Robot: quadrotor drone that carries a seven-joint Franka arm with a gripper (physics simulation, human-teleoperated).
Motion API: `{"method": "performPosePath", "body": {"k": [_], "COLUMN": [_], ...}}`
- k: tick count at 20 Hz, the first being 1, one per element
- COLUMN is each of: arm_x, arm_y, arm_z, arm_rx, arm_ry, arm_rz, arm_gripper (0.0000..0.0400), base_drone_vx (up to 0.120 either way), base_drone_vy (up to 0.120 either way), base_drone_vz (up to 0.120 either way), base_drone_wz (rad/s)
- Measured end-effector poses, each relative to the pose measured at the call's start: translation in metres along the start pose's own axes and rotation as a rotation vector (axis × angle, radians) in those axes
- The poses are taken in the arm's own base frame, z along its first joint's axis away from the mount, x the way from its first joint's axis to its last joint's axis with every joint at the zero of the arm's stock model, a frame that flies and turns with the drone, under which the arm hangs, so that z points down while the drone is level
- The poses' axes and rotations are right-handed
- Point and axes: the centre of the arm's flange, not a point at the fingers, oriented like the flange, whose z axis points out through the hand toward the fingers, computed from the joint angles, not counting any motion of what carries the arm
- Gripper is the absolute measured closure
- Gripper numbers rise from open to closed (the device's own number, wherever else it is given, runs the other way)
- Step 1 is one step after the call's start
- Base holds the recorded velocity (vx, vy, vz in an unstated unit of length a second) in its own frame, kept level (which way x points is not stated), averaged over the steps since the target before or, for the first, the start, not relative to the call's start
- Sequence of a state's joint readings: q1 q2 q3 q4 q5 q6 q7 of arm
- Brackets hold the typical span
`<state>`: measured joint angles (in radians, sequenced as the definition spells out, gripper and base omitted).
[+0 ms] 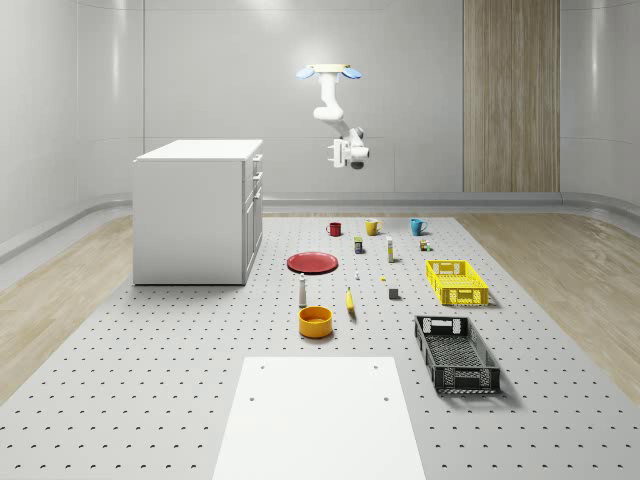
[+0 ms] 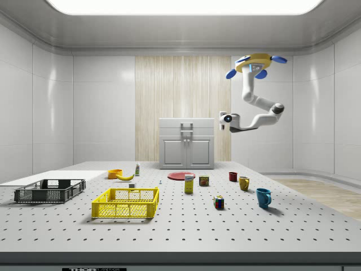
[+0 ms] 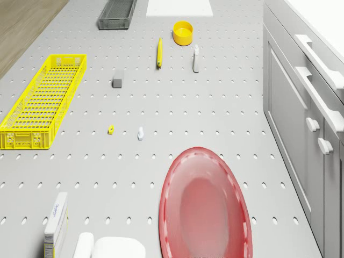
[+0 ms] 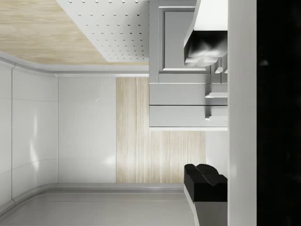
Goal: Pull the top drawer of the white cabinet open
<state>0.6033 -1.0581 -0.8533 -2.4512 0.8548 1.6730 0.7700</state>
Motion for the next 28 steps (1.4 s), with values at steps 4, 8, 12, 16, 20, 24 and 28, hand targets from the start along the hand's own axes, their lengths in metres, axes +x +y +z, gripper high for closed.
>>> {"method": "performPosePath", "body": {"k": [4, 8, 12, 16, 20, 24, 28], "arm_x": [0.0000, 0.0000, 0.0000, 0.0000, 0.0000, 0.0001, 0.0001], "arm_y": [0.0000, 0.0000, 0.0000, 0.0000, 0.0000, 0.0000, 0.0000], "arm_z": [0.0000, 0.0000, 0.0000, 0.0000, 0.0000, 0.0000, 0.0000], "arm_rx": [0.000, 0.000, 0.000, 0.000, 0.000, 0.000, 0.000], "arm_ry": [0.000, 0.000, 0.000, 0.000, 0.000, 0.000, 0.000], "arm_rz": [0.000, 0.000, 0.000, 0.000, 0.000, 0.000, 0.000], "arm_gripper": [0.0095, 0.0095, 0.0095, 0.0095, 0.0095, 0.0095, 0.0095], "base_drone_vx": [0.120, 0.120, 0.120, 0.120, 0.120, 0.120, 0.120], "base_drone_vy": [-0.070, -0.120, -0.120, -0.120, -0.120, -0.120, -0.120], "base_drone_vz": [0.000, 0.000, 0.000, 0.000, 0.000, 0.000, 0.000], "base_drone_wz": [0.000, 0.000, 0.000, 0.000, 0.000, 0.000, 0.000]}}
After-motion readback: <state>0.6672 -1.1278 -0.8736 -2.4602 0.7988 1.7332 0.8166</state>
